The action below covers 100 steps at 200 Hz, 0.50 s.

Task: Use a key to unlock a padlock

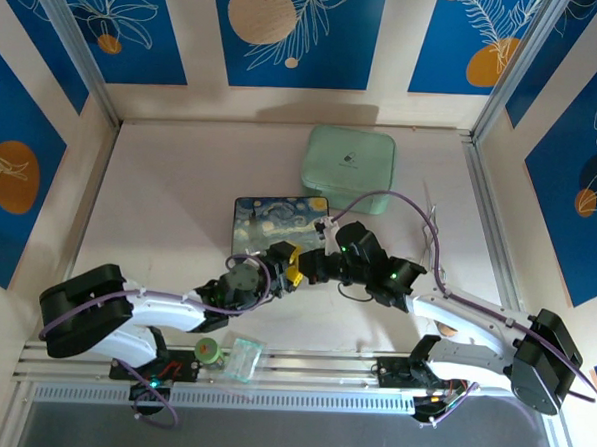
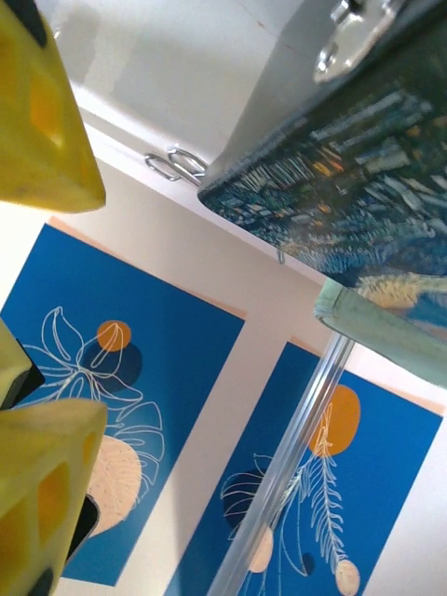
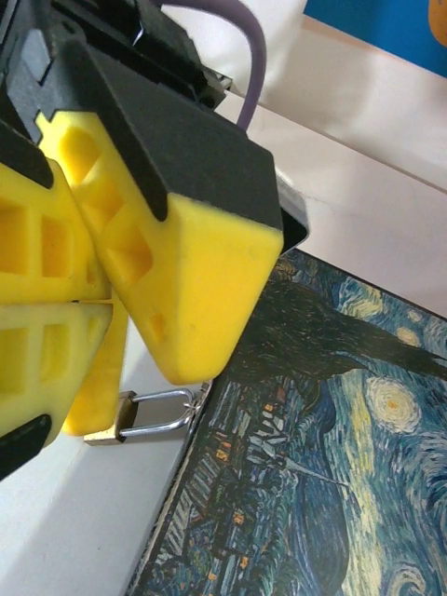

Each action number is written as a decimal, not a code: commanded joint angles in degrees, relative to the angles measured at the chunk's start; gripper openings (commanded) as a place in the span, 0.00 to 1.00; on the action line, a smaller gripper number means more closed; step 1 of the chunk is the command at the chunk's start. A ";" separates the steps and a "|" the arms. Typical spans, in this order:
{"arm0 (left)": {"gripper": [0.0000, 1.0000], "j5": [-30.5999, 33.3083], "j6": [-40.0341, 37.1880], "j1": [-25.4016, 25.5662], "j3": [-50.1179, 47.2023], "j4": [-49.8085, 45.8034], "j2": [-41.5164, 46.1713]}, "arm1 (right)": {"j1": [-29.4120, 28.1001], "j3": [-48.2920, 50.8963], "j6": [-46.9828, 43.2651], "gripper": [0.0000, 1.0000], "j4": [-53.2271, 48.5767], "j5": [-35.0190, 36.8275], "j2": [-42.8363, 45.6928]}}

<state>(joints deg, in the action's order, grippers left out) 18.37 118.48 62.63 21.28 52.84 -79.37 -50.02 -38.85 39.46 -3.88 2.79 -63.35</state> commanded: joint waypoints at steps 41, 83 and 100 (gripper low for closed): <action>0.30 -0.45 -0.09 -0.23 0.69 -1.09 0.20 | -0.14 0.40 0.19 0.00 0.98 0.47 0.07; 0.17 -0.55 -0.53 -0.31 0.70 -2.58 0.53 | 0.17 0.27 -0.09 0.00 0.14 0.64 0.76; 0.16 -0.55 -0.57 -0.29 0.55 -3.21 0.78 | 0.62 0.54 0.00 0.00 0.06 0.47 1.47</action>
<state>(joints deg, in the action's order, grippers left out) 18.63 118.43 62.15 21.30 50.92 -79.35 -49.93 -38.48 39.59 -4.58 2.98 -63.26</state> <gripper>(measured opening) 0.166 0.049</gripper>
